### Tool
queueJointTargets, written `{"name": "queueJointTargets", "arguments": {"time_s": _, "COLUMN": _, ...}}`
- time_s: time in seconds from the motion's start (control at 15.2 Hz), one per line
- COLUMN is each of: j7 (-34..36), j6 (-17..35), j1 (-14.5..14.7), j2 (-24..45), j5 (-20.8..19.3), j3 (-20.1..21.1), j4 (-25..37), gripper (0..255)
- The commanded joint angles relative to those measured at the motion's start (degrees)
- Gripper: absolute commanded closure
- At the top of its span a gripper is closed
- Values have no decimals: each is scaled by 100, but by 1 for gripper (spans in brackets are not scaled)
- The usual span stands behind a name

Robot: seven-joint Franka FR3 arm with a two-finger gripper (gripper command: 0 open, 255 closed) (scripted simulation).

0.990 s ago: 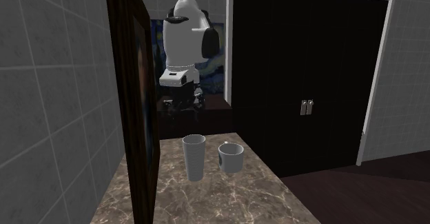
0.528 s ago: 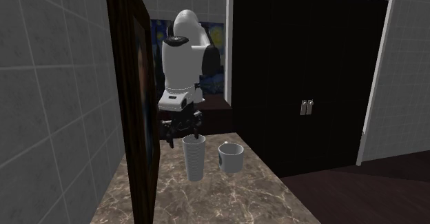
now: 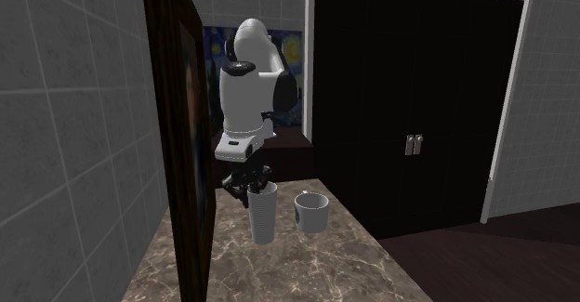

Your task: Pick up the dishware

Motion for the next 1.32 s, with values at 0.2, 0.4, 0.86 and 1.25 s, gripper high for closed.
{"name": "queueJointTargets", "arguments": {"time_s": 0.2, "j7": 0, "j6": 4, "j1": 0, "j2": 1, "j5": 0, "j3": 0, "j4": -2, "gripper": 255}}
{"name": "queueJointTargets", "arguments": {"time_s": 0.4, "j7": -2, "j6": -2, "j1": -2, "j2": 11, "j5": 0, "j3": 0, "j4": 15, "gripper": 255}}
{"name": "queueJointTargets", "arguments": {"time_s": 0.86, "j7": 0, "j6": -248, "j1": 5, "j2": -376, "j5": -9, "j3": -10, "j4": -127, "gripper": 255}}
{"name": "queueJointTargets", "arguments": {"time_s": 1.25, "j7": 4, "j6": -494, "j1": 10, "j2": -667, "j5": -17, "j3": -18, "j4": -172, "gripper": 255}}
